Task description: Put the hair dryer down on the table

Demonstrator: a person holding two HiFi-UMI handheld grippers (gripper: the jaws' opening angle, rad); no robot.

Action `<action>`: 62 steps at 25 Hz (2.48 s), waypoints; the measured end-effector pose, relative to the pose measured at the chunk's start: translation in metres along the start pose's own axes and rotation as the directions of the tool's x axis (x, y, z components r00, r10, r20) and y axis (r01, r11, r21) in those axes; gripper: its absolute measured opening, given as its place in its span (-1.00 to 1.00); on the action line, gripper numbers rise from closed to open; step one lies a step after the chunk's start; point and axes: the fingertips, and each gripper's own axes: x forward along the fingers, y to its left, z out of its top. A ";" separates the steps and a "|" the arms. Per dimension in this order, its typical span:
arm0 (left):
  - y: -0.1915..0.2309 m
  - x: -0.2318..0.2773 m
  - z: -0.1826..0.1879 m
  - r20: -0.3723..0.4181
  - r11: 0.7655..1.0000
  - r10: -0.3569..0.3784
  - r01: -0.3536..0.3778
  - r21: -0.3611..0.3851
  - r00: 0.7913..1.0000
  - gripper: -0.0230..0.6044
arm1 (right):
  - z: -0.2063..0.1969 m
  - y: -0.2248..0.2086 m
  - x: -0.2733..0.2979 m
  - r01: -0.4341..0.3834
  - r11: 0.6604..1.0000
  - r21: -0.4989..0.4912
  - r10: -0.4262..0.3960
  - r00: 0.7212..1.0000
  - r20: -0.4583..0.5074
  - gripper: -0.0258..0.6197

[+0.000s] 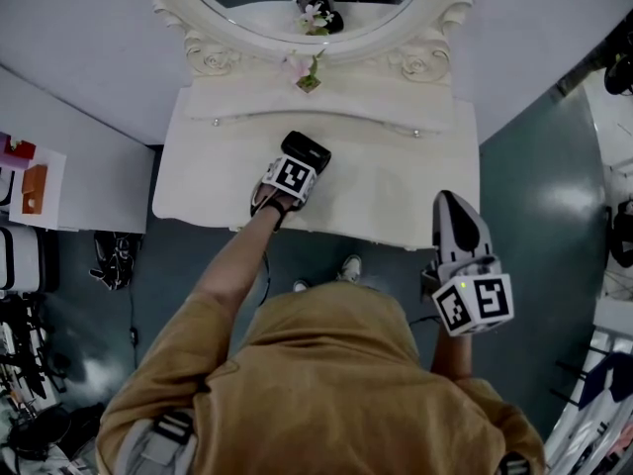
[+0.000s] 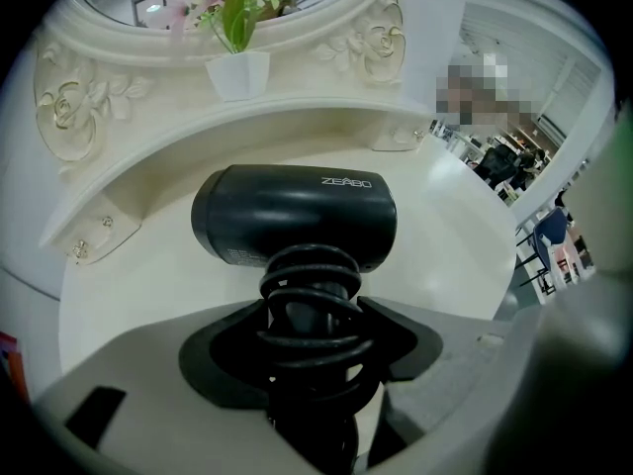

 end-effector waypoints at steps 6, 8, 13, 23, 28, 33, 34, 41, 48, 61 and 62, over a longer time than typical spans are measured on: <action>-0.003 -0.002 -0.003 0.006 1.000 -0.013 0.013 -0.017 1.000 -0.06 | -0.002 -0.003 0.000 -0.003 1.000 0.008 0.003 1.000 -0.001 -0.91; -0.002 -0.001 -0.002 0.008 1.000 -0.004 0.005 -0.013 1.000 -0.06 | -0.003 -0.004 0.000 -0.004 1.000 0.009 0.004 1.000 0.000 -0.91; -0.004 0.000 -0.001 0.019 1.000 -0.006 0.006 0.003 1.000 -0.05 | -0.004 -0.004 -0.001 -0.002 1.000 0.012 0.002 1.000 0.000 -0.91; 0.007 -0.005 0.030 0.180 0.992 0.070 -0.088 0.093 0.981 -0.04 | -0.002 -0.003 0.000 -0.009 1.000 0.012 0.009 1.000 0.008 -0.91; 0.015 -0.009 0.036 0.224 0.983 0.109 -0.139 0.122 0.968 -0.04 | -0.004 -0.001 0.000 -0.012 1.000 0.018 0.012 1.000 0.004 -0.91; 0.020 -0.015 0.036 0.247 0.981 0.125 -0.158 0.116 0.961 0.04 | -0.006 0.000 0.002 -0.021 1.000 0.021 0.021 1.000 0.001 -0.91; 0.020 -0.015 0.034 0.244 0.980 0.127 -0.159 0.117 0.961 0.07 | -0.006 0.000 0.001 -0.023 1.000 0.021 0.023 1.000 0.000 -0.91; 0.026 -0.037 0.019 0.298 0.978 0.162 -0.192 0.077 0.941 0.15 | -0.007 0.007 0.003 -0.044 0.999 0.018 0.044 0.999 0.000 -0.91; 0.032 -0.070 0.013 0.384 0.982 0.171 -0.188 0.007 0.907 0.15 | -0.010 0.037 0.010 -0.092 0.996 -0.001 0.092 0.996 -0.010 -0.91; 0.045 -0.132 -0.031 0.494 0.976 0.206 -0.215 -0.038 0.845 -0.03 | -0.008 0.104 0.011 -0.154 0.986 -0.057 0.152 0.988 -0.039 -0.91; 0.047 -0.139 -0.033 0.509 0.973 0.217 -0.227 -0.043 0.833 -0.09 | -0.007 0.107 0.010 -0.154 0.986 -0.062 0.151 0.988 -0.040 -0.91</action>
